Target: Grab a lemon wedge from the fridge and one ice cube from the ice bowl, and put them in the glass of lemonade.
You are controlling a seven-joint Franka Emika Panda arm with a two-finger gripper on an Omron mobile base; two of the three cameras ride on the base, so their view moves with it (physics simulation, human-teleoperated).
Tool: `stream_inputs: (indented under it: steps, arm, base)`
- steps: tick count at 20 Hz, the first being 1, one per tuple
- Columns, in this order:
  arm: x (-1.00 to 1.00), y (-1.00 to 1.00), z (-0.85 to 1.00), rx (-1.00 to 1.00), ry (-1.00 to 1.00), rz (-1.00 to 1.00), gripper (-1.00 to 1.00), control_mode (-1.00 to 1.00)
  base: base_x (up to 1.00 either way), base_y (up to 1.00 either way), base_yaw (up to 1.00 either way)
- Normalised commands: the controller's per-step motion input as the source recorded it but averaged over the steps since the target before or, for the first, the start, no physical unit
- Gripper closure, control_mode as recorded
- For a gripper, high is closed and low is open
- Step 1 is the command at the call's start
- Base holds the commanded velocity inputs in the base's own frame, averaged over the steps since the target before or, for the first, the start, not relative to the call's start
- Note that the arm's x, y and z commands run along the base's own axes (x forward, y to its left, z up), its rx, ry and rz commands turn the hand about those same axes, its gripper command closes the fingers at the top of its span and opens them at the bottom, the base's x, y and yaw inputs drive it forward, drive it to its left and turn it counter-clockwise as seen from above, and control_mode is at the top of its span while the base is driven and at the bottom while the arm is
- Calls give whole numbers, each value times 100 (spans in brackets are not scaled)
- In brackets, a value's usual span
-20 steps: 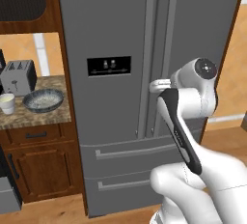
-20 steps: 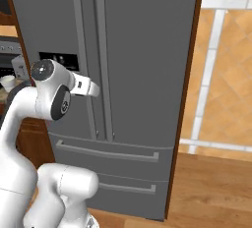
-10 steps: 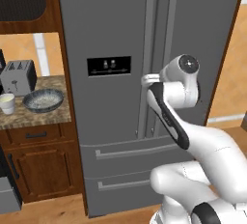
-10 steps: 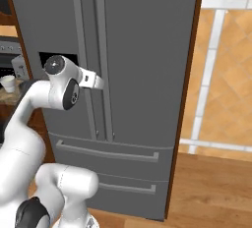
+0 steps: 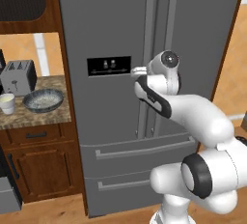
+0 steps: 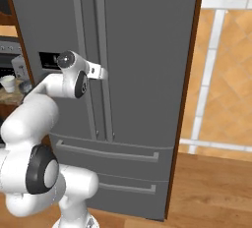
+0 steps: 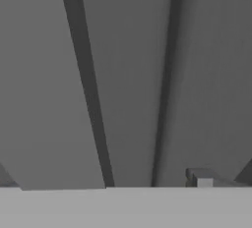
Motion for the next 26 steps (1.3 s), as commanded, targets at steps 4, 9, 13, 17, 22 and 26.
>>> stream_inputs:
  steps: [4, 9, 13, 17, 22, 26]
  arm:
    - [73, 6, -6, 0, -8, 0, -100, -100]
    - [68, 14, -14, 0, -9, 0, -100, -100]
    - [56, 11, -6, 0, -1, 0, 100, -100]
    - [-51, 26, 11, 0, 7, -1, 100, -100]
    - [-100, 42, 40, 1, -1, 0, 100, -100]
    - [-100, 57, 54, 6, -11, 0, 100, -100]
  base:
    - [0, 0, 0]
    - [0, 0, 0]
    - [0, 0, 0]
    - [0, 0, 0]
    - [0, 0, 0]
    - [0, 0, 0]
